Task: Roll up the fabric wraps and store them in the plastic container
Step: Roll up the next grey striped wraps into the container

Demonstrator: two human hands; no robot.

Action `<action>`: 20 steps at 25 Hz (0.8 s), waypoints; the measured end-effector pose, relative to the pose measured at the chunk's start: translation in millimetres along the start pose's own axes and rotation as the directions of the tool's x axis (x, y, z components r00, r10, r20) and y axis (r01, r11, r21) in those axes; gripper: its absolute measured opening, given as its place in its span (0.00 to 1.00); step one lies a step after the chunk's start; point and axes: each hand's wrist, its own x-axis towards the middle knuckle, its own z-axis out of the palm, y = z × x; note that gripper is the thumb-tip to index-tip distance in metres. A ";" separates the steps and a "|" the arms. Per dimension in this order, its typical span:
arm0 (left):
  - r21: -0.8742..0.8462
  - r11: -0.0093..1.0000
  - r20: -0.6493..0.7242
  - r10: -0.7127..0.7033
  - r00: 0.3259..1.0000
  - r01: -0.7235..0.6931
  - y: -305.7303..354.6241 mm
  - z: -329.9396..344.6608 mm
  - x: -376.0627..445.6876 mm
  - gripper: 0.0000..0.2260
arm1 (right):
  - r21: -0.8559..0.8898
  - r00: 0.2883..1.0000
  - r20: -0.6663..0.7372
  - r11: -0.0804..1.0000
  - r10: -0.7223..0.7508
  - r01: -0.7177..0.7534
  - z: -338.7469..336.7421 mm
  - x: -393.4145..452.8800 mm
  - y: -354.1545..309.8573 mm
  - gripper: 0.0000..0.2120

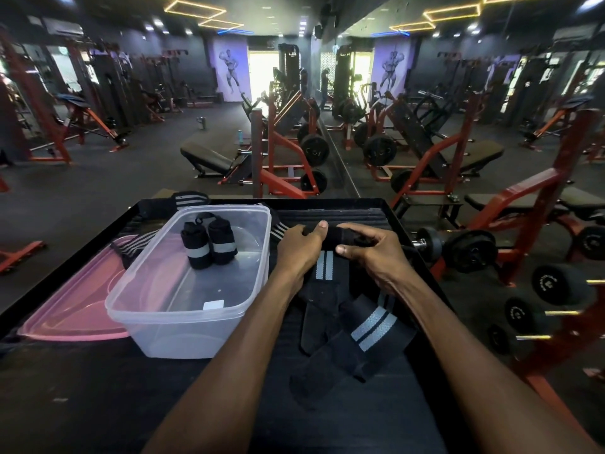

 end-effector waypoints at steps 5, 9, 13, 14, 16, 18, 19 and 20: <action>0.036 0.996 -0.086 0.085 0.993 -0.082 3.0 -0.3 -1.3 0.08 | 0.072 0.975 0.098 0.976 0.199 -0.206 1.8 -0.9 -0.8 0.12; -0.080 0.997 -0.029 -0.002 1.000 0.000 5.4 -2.2 -1.8 0.13 | 0.040 0.997 -0.029 0.997 0.068 -0.067 2.8 -2.9 -5.5 0.16; -0.011 1.000 -0.058 -0.014 0.998 0.013 2.4 -1.1 1.8 0.18 | 0.031 0.997 0.015 0.997 0.070 -0.070 1.4 -3.1 -9.1 0.20; -0.009 1.000 -0.077 0.007 0.997 -0.008 1.6 -0.8 1.9 0.17 | 0.042 0.993 0.026 0.992 0.115 -0.116 2.6 -3.2 -9.3 0.18; 0.003 0.999 -0.099 0.039 0.994 -0.039 0.7 0.0 1.8 0.13 | -0.008 0.984 0.036 0.984 0.175 -0.175 2.8 -1.8 -7.0 0.11; -0.016 0.998 -0.080 0.058 0.995 -0.059 1.1 0.1 1.3 0.10 | -0.103 0.990 0.011 0.985 0.140 -0.138 1.5 0.0 -5.0 0.07; -0.039 0.998 -0.057 0.051 0.997 -0.054 1.4 0.2 0.9 0.11 | -0.125 0.995 -0.009 0.987 0.097 -0.097 0.5 0.8 -4.3 0.08; -0.079 0.996 -0.030 0.028 0.999 -0.031 2.7 0.2 -0.3 0.13 | -0.119 0.997 -0.031 0.990 0.066 -0.070 0.4 0.9 -5.2 0.11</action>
